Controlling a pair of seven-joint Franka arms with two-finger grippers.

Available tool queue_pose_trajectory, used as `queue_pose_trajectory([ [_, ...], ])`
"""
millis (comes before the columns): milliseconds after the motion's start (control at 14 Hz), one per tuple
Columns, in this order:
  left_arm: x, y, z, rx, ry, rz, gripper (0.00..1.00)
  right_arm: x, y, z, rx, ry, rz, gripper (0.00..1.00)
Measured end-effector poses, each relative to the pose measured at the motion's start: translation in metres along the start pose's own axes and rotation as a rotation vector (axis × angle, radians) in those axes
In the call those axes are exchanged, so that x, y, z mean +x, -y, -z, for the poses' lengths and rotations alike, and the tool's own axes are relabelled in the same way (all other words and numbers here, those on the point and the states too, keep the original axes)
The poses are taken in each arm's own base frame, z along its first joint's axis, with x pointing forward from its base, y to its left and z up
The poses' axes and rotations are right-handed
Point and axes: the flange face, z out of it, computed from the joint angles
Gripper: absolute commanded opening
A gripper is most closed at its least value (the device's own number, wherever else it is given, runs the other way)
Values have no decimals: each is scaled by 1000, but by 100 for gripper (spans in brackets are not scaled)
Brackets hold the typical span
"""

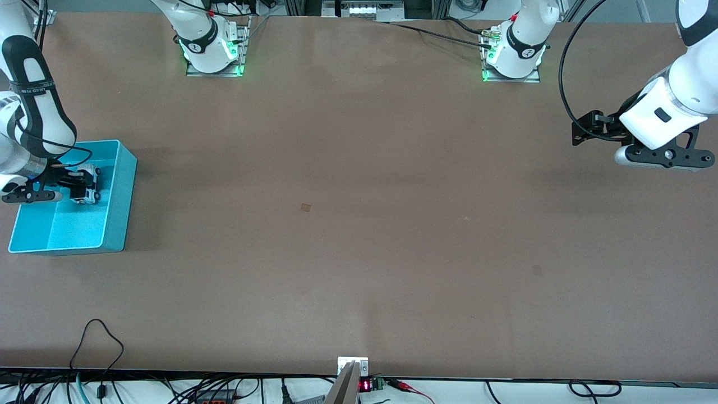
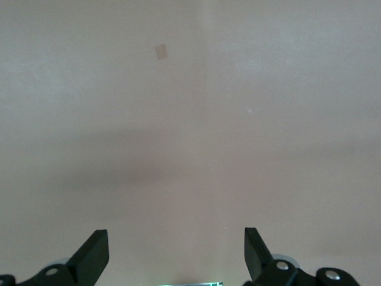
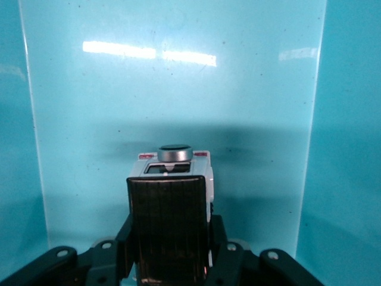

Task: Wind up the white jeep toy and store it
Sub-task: 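Lower the jeep into the bin and open the right gripper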

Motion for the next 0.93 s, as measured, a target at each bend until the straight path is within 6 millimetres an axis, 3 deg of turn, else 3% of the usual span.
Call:
queue_pose_trajectory([
  [72, 0, 0, 0, 0, 0, 0, 100, 1, 1, 2, -2, -5, 2, 68],
  [215, 0, 0, 0, 0, 0, 0, 100, 4, 2, 11, -7, -19, 7, 87],
  [502, 0, 0, 0, 0, 0, 0, 100, 14, 10, 41, -25, -64, 29, 100],
  [645, 0, -2, 1, 0, -2, -4, 100, 26, 27, 68, -33, -92, 65, 100],
  [932, 0, -7, 2, 1, -5, -13, 100, 46, 76, 146, -38, -131, 230, 100],
])
